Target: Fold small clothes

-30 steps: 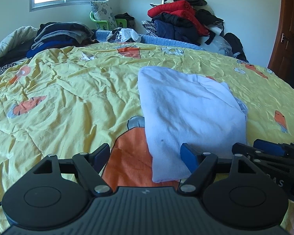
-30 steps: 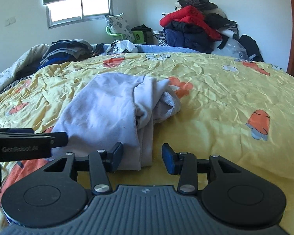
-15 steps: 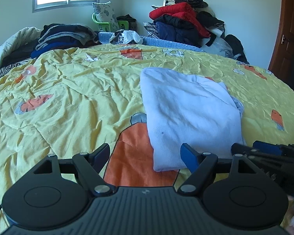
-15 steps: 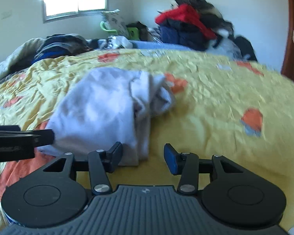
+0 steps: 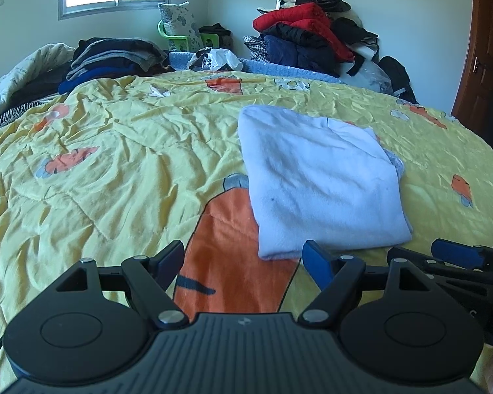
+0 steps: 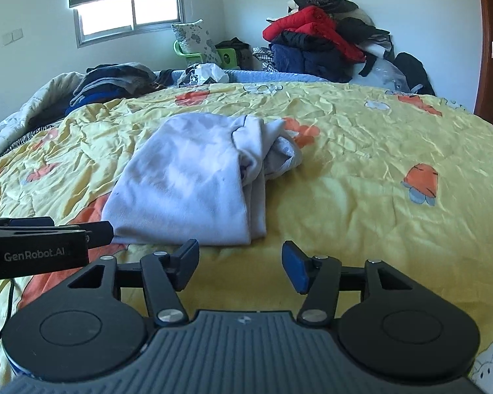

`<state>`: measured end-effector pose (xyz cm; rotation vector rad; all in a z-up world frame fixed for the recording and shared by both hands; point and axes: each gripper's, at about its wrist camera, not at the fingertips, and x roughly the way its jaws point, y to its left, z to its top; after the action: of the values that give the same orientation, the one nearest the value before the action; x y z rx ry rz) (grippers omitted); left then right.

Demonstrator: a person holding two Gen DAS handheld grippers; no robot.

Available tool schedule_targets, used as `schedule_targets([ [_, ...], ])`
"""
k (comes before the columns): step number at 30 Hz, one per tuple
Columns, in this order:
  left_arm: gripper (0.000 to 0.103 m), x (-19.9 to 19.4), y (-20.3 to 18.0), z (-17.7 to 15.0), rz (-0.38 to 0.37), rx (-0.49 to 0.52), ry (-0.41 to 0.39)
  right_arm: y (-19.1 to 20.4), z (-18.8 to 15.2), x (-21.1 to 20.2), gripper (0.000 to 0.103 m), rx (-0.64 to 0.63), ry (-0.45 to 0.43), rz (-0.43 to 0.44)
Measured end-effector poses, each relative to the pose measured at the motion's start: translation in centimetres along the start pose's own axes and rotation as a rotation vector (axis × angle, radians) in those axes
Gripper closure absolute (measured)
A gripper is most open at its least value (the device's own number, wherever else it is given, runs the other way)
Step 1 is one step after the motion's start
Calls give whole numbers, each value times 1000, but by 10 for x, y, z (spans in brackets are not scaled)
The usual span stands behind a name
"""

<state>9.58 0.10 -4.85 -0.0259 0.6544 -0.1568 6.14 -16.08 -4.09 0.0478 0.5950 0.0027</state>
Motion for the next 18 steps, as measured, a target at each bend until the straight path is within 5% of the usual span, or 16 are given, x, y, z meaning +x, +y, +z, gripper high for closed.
schedule_targets([
  [18,24,-11,6,-24,21,-15,13,5,-18,-21,28,-16,12,1],
])
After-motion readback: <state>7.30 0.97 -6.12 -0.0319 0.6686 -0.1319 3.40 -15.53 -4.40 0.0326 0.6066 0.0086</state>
